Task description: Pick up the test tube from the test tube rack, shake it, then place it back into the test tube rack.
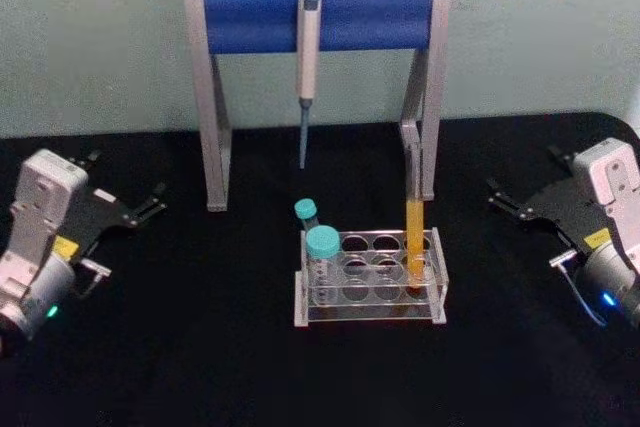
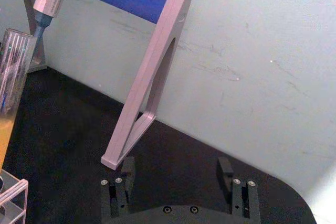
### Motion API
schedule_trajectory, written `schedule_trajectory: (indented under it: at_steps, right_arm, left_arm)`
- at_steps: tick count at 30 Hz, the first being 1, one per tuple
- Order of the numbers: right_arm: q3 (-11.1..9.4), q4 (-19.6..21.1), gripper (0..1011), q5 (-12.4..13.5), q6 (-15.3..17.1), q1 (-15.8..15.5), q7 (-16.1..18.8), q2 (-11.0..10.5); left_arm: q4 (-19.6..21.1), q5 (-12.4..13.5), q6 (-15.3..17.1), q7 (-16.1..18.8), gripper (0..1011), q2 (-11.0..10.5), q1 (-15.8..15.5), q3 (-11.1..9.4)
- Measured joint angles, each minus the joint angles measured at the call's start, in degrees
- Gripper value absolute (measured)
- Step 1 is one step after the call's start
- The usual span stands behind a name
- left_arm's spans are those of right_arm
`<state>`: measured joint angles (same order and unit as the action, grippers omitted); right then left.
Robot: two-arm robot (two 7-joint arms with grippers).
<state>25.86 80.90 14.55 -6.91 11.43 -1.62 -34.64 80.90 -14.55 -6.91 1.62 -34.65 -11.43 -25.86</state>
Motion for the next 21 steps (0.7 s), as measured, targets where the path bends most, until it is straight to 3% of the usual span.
schedule_trajectory:
  at_steps: [21]
  right_arm:
    - [0.0, 0.0, 1000, 0.0, 0.0, 0.0, 0.0, 0.0]
  left_arm:
    - [0.0, 0.0, 0.0, 0.0, 1001, 0.0, 0.0, 0.0]
